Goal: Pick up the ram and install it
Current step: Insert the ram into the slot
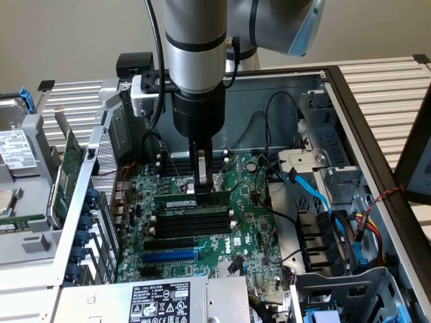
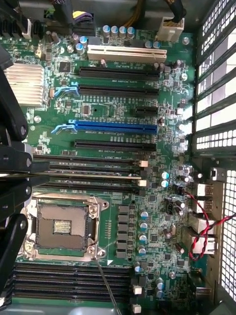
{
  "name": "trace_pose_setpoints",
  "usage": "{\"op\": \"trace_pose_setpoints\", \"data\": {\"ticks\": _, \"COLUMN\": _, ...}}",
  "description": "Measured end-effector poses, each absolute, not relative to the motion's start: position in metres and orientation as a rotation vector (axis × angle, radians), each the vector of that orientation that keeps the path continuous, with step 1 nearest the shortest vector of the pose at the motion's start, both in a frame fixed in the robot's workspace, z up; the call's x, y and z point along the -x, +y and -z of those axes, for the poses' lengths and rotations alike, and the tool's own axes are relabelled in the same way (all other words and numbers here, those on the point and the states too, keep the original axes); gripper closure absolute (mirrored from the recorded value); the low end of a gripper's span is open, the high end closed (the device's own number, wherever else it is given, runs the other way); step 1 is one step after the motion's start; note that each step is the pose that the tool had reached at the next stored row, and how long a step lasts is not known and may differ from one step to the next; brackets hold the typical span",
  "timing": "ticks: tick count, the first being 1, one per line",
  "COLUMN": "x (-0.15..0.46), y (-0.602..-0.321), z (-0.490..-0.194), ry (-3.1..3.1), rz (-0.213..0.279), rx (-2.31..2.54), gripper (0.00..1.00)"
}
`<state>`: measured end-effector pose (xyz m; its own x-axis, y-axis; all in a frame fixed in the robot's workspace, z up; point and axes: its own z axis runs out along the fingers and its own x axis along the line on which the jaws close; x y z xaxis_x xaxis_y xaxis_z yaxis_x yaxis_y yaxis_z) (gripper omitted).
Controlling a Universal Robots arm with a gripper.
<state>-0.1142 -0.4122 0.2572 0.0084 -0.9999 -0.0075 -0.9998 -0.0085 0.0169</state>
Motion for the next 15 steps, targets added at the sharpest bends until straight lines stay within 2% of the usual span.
{"op": "trace_pose_setpoints", "data": {"ticks": 8, "x": 0.1144, "y": -0.416, "z": -0.2536, "ry": -2.218, "rz": 0.052, "rx": -2.238, "gripper": 0.87}}
{"op": "trace_pose_setpoints", "data": {"ticks": 15, "x": 0.1144, "y": -0.4161, "z": -0.2525, "ry": -2.218, "rz": 0.052, "rx": -2.238, "gripper": 0.87}}
